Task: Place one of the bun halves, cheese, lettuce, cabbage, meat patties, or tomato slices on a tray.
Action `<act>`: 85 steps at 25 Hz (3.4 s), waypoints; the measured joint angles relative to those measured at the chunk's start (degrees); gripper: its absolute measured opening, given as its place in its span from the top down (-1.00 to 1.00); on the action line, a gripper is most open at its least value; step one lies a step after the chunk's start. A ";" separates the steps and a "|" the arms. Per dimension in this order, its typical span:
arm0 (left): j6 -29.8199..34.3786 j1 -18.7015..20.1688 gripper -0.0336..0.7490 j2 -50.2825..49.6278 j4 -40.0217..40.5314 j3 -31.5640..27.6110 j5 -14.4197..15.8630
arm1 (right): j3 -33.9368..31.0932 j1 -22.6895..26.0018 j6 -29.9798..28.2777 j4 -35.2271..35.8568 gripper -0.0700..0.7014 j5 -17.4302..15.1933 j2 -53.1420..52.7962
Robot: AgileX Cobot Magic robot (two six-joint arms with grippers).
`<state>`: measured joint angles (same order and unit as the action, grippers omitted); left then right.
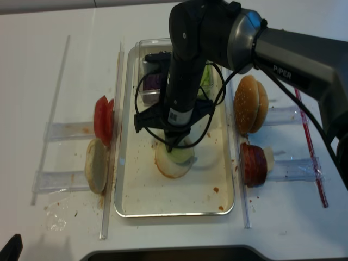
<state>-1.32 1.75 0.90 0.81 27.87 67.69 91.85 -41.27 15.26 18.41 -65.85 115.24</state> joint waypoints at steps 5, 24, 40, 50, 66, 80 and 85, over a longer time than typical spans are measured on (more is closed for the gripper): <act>0.00 0.00 0.01 0.00 0.00 0.00 0.00 | 0.00 0.00 -0.04 0.20 0.77 -0.34 1.22; 0.00 0.00 0.01 0.00 0.00 0.00 0.00 | 5.30 0.00 1.40 -4.59 -0.54 -3.89 1.07; 0.00 0.00 0.01 0.00 0.00 0.00 0.00 | 5.67 0.11 3.55 -6.42 -0.54 -4.38 -3.93; 0.00 0.00 0.01 0.00 0.00 0.00 0.00 | 5.67 9.28 3.06 -7.78 -0.54 -4.75 -7.83; 0.00 0.00 0.01 0.00 0.00 0.00 0.00 | 4.86 28.58 -4.63 -10.35 -0.54 -4.99 -11.20; 0.00 0.00 0.01 0.00 0.00 0.00 0.00 | -1.15 42.03 -9.59 -14.06 -0.54 -5.11 -15.75; 0.00 0.00 0.01 0.00 0.00 0.00 0.00 | -1.40 42.03 -12.75 -12.95 -0.47 -5.11 -16.94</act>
<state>-1.32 1.75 0.90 0.81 27.87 67.69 90.45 0.75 2.52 5.46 -70.96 98.31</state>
